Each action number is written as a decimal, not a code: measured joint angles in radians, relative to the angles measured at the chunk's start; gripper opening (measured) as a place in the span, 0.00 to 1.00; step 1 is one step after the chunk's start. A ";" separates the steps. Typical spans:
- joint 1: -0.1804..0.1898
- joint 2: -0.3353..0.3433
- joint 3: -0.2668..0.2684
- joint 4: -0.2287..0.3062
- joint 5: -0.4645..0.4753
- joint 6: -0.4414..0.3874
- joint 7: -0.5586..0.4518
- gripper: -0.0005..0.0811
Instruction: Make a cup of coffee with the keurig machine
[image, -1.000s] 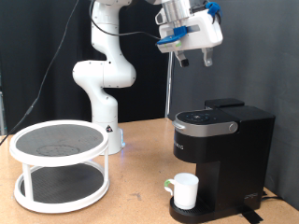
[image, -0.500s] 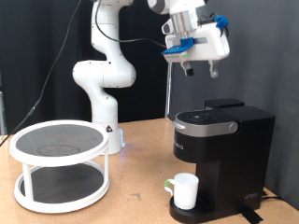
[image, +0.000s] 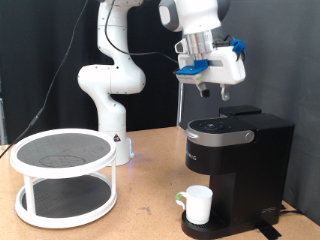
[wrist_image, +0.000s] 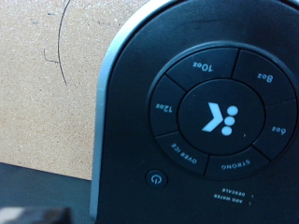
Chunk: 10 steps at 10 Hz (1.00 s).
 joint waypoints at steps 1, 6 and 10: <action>0.000 0.000 0.003 -0.009 0.000 0.012 -0.001 0.60; 0.000 0.009 0.008 -0.059 -0.027 0.060 0.001 0.02; 0.000 0.055 0.010 -0.085 -0.060 0.109 0.014 0.01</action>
